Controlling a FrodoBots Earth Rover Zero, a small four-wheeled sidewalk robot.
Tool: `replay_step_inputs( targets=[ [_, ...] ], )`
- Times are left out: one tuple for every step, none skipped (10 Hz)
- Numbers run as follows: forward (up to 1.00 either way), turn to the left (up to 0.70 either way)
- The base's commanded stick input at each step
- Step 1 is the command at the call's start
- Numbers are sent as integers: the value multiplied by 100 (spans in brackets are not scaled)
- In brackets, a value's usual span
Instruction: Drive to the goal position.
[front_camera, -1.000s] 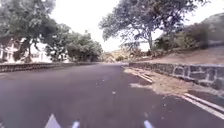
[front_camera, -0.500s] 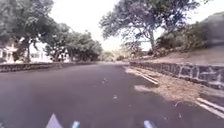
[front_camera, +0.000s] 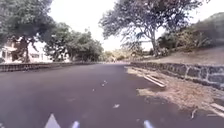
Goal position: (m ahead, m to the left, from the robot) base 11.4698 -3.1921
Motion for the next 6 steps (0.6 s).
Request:
replay_step_inputs(
  targets=[
    [70, 0],
    [70, 0],
    [70, 0],
    [70, 0],
    [70, 0],
    [70, 0]
  ],
)
